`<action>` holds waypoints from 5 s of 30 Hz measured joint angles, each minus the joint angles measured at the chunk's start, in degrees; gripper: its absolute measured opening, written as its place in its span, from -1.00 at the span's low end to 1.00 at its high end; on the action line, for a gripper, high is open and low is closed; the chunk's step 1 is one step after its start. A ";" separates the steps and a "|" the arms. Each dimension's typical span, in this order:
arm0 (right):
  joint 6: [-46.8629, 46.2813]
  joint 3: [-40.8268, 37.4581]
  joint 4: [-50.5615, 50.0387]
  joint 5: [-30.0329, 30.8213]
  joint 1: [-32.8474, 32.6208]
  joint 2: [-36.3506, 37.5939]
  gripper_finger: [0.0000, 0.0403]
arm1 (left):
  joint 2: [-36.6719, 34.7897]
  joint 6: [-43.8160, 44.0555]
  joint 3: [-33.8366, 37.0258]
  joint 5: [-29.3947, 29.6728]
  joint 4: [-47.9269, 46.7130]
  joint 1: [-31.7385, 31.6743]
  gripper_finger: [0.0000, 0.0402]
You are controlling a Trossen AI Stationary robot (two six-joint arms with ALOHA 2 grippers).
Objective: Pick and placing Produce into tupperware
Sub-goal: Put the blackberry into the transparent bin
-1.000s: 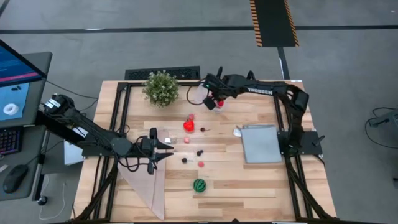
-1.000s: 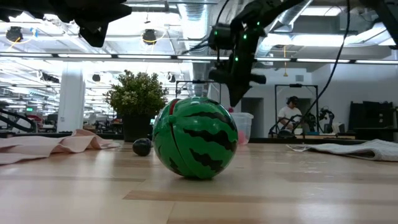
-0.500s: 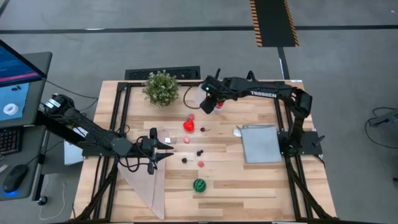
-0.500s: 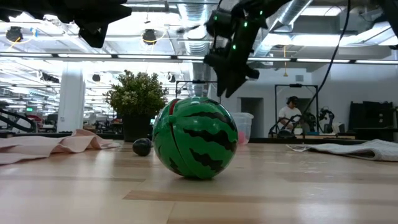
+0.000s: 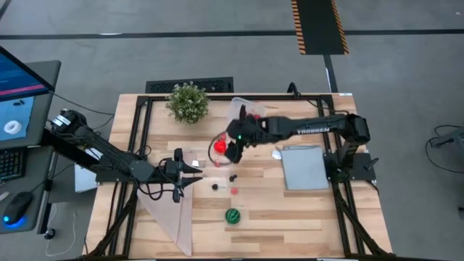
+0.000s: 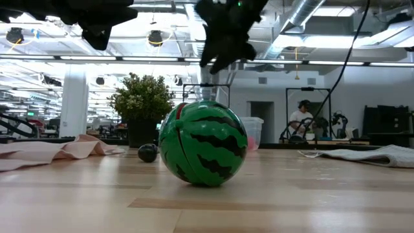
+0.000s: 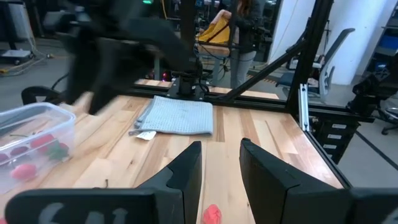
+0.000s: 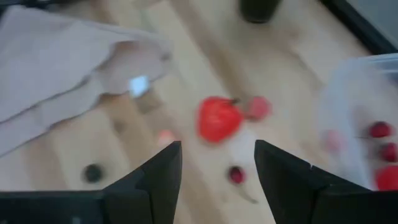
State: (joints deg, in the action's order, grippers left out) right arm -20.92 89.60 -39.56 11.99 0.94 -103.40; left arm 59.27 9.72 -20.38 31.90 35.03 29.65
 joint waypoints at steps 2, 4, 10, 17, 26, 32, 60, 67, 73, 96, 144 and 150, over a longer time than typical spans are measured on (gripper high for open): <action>-0.58 0.00 2.03 0.02 -2.51 -0.04 0.12 | 0.00 0.02 0.00 -0.02 0.00 0.00 -0.52; -0.73 0.02 3.41 0.04 -4.91 -0.02 0.12 | 0.00 0.06 0.00 -0.02 -0.02 0.00 -0.52; -3.09 0.02 5.19 1.44 -10.56 -0.45 0.11 | 0.00 0.04 0.00 -0.02 -0.07 0.00 -0.52; -2.76 0.17 6.22 1.37 -14.82 -5.84 0.11 | 0.00 -0.26 0.04 0.00 0.44 0.00 -0.52; -2.64 -0.02 6.18 -1.80 -14.35 -13.53 0.07 | -1.54 -2.38 0.04 -1.30 2.07 0.70 -0.52; -1.11 0.13 8.87 -4.08 -14.31 -15.75 0.07 | -5.77 -6.01 0.04 -0.72 2.19 4.63 -0.52; -0.47 0.00 13.91 -5.97 -11.97 -15.96 0.07 | -19.30 -15.30 0.02 8.00 -3.61 14.27 -0.52; -1.63 0.22 15.06 -5.79 -11.66 -17.63 0.07 | -19.82 -15.22 0.02 7.48 -4.87 14.27 -0.52; -1.83 0.02 14.60 -7.43 -11.40 -21.69 0.07 | -19.82 -14.66 0.02 6.94 -5.24 14.27 -0.52; -1.13 0.00 13.00 -7.46 -11.25 -22.53 -0.14 | -19.80 -14.52 0.02 6.84 -6.44 14.27 -0.52; -9.68 0.00 -0.60 -10.49 -9.81 -19.67 -0.29 | -19.78 -13.62 0.02 6.43 -7.41 14.25 -0.52; -8.64 0.02 -0.14 -10.51 -9.51 -19.64 -0.52 | -19.78 -13.61 0.02 6.43 -7.41 14.25 -0.52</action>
State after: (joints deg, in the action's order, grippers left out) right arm -29.55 89.62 -39.70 1.48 -8.56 -123.04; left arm 39.48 -3.89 -20.36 38.33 27.62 43.90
